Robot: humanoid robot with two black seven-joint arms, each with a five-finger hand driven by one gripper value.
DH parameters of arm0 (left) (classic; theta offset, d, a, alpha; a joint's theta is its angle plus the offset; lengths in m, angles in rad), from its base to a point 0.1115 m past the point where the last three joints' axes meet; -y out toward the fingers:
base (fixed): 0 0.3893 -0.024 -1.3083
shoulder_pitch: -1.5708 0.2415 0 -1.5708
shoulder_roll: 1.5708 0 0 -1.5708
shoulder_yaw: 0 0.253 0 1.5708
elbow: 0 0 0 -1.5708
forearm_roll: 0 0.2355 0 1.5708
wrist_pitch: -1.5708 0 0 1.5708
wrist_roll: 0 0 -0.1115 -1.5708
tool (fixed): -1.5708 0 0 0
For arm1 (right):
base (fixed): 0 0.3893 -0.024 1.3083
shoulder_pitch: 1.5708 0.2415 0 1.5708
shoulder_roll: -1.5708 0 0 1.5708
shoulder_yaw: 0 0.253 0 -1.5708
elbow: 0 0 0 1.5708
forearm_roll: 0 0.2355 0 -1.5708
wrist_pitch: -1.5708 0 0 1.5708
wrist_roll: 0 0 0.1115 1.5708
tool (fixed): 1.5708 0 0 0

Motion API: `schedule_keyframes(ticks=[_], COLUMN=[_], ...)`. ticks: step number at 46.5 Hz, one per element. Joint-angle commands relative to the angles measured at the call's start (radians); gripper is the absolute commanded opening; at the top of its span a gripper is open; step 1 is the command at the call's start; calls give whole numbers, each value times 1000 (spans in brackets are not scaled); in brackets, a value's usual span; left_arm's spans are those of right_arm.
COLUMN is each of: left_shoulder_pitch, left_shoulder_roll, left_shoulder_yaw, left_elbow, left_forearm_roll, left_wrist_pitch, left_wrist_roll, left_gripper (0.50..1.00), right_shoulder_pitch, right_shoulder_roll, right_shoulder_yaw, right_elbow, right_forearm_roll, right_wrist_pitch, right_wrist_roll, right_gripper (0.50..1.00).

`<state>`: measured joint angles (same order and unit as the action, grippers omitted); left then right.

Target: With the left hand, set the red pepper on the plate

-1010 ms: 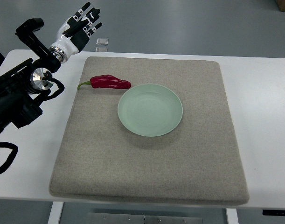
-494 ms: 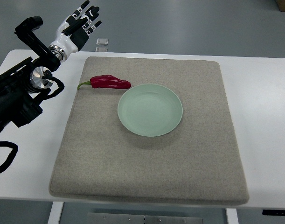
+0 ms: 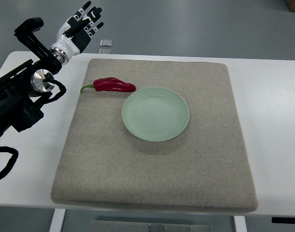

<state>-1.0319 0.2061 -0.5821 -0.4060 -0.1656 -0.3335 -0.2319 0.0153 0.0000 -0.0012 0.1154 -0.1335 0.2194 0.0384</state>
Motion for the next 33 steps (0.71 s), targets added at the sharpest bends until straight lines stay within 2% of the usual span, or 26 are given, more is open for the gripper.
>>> schedule_keyframes(ticks=[1, 15, 24, 33], left_shoulder_pitch=[0, -8, -5, -33], left_shoulder_roll=[6, 19, 59, 62], left_shoulder_yaw=[1, 2, 25, 64], left_elbow=[-5, -22, -154, -214], left_forearm_roll=[0, 9, 24, 159], left_wrist_pitch=[1, 17, 19, 33], left_wrist_roll=[0, 0, 0, 2], left_gripper=[992, 992, 992, 992], right_shoulder_pitch=[0, 0, 0, 0], right_shoulder_roll=[0, 0, 0, 0], right_shoulder_yaw=[1, 0, 1, 0], right_elbow=[0, 0, 0, 0], right_forearm_roll=[0, 0, 0, 0], right_wrist_pitch=[0, 0, 0, 0], right_wrist_roll=[0, 0, 0, 0], right_gripper=[928, 928, 928, 928])
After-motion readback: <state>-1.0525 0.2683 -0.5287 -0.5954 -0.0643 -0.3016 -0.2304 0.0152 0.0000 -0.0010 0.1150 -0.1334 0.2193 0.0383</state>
